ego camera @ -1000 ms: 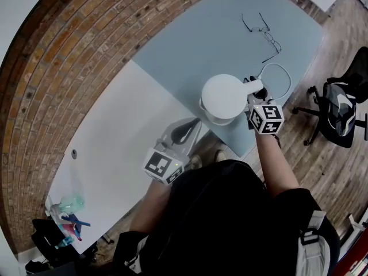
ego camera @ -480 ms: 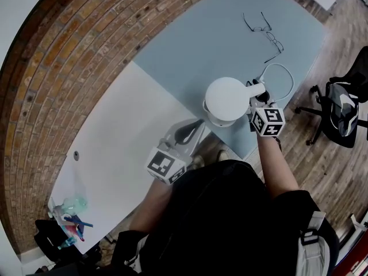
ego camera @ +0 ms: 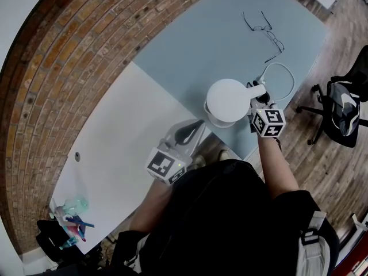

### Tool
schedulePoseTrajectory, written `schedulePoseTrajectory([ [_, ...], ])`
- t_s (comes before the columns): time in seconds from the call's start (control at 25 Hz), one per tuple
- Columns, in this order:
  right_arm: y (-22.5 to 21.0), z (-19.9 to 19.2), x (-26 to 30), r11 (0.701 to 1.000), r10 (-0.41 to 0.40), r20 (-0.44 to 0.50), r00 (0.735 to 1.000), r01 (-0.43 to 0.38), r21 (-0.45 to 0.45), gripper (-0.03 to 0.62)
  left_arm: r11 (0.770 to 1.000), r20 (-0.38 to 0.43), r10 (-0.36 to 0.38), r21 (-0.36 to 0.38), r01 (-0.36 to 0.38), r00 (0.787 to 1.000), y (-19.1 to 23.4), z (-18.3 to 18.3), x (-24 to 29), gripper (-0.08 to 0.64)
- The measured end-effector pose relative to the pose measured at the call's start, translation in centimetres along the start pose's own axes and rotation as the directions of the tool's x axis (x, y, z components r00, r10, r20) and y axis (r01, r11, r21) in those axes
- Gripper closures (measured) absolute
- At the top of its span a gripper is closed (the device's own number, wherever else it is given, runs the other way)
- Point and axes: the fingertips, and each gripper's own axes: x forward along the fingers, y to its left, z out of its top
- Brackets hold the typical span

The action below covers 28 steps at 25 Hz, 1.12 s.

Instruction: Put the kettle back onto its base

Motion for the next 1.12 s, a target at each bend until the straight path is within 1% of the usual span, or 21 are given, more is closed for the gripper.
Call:
schedulePoseTrajectory([
  [0.16, 0.2, 0.0, -0.3, 1.000, 0.011, -0.003, 1.000, -0.011, -0.006, 0.499, 1.000, -0.004, -0.004, 0.000, 0.004, 1.000, -0.1, 0.0, 0.2, 0.557],
  [0.36, -0.3, -0.3, -0.8, 1.000, 0.006, -0.001, 1.000, -0.006, 0.006, 0.500, 1.000, -0.006, -0.013, 0.001, 0.013, 1.000, -0.2, 0.0, 0.5, 0.557],
  [0.56, -0.3, -0.1, -0.5, 1.000, 0.001, 0.008, 1.000, -0.001, -0.001, 0.500, 1.000, -0.008, -0.019, 0.001, 0.019, 1.000, -0.2, 0.0, 0.6, 0.557],
  [0.8, 0.2, -1.1, 0.3, 1.000, -0.002, -0.016, 1.000, 0.002, -0.022, 0.500, 1.000, -0.012, -0.009, 0.001, 0.009, 1.000, 0.1, 0.0, 0.3, 0.557],
  [1.12, 0.3, -1.1, 0.6, 1.000, -0.005, -0.001, 1.000, 0.005, -0.030, 0.497, 1.000, -0.010, -0.002, -0.005, 0.002, 1.000, 0.6, -0.2, 0.0, 0.557],
])
